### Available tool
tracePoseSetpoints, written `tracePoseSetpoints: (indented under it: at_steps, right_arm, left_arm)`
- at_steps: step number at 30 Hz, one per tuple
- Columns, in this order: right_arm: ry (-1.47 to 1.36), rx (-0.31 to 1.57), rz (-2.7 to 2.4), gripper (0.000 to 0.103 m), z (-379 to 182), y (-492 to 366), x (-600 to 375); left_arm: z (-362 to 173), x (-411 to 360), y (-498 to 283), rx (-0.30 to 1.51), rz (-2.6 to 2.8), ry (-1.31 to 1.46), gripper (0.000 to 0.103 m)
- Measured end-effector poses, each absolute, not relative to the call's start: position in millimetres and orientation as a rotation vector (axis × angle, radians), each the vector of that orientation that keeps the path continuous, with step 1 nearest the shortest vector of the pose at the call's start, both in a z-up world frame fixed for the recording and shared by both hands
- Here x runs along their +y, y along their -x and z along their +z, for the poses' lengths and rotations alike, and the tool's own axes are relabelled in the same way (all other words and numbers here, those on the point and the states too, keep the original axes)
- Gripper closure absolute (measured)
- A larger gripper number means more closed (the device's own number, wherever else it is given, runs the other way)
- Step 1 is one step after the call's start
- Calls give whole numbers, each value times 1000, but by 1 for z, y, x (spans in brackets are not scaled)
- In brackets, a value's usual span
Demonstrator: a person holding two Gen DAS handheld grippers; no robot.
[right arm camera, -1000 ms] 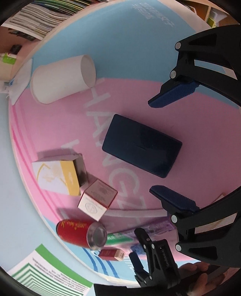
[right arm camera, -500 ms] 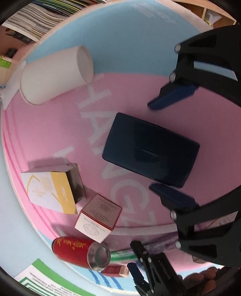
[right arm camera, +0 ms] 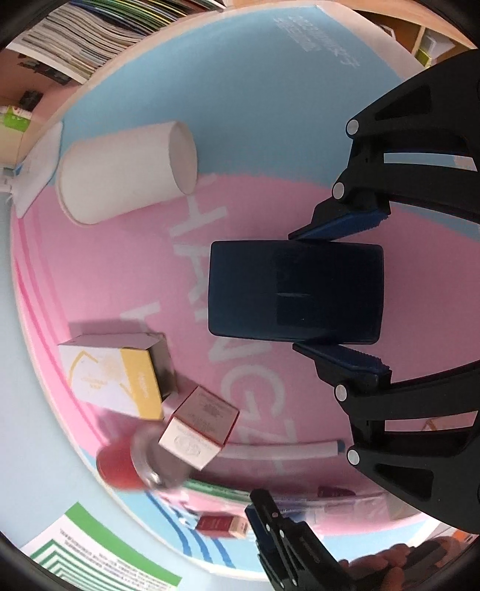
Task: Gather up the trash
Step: 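Carry the phone in the right tool while the left tool carries the toothbrush pack to the teal bin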
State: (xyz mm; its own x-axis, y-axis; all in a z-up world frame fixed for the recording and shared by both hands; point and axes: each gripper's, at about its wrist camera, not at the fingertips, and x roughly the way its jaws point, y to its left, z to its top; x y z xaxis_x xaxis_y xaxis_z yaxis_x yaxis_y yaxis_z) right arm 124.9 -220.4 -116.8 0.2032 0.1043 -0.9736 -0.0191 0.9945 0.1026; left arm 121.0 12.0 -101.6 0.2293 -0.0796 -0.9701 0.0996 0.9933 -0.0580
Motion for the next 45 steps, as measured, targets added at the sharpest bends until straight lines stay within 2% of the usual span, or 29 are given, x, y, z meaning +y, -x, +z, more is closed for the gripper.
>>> tracePoseSetpoints:
  at_steps: [8, 15, 24, 32, 45]
  right_arm:
    - [-57, 1305, 146, 50, -81, -120, -222]
    - [-22, 1264, 181, 50, -62, -99, -205]
    - [-41, 1228, 126, 50, -37, -51, -220]
    - [-144, 1217, -64, 50, -20, 34, -253]
    - [-359, 1232, -434, 50, -27, 213, -318]
  left_arm:
    - [-71, 24, -122, 1271, -129, -24, 73]
    - [-35, 37, -89, 1210, -165, -118, 73]
    - [-5, 14, -58, 1152, -291, -241, 73]
    - [7, -54, -17, 1086, -590, -441, 72]
    - [-18, -177, 109, 1028, -1030, -772, 72]
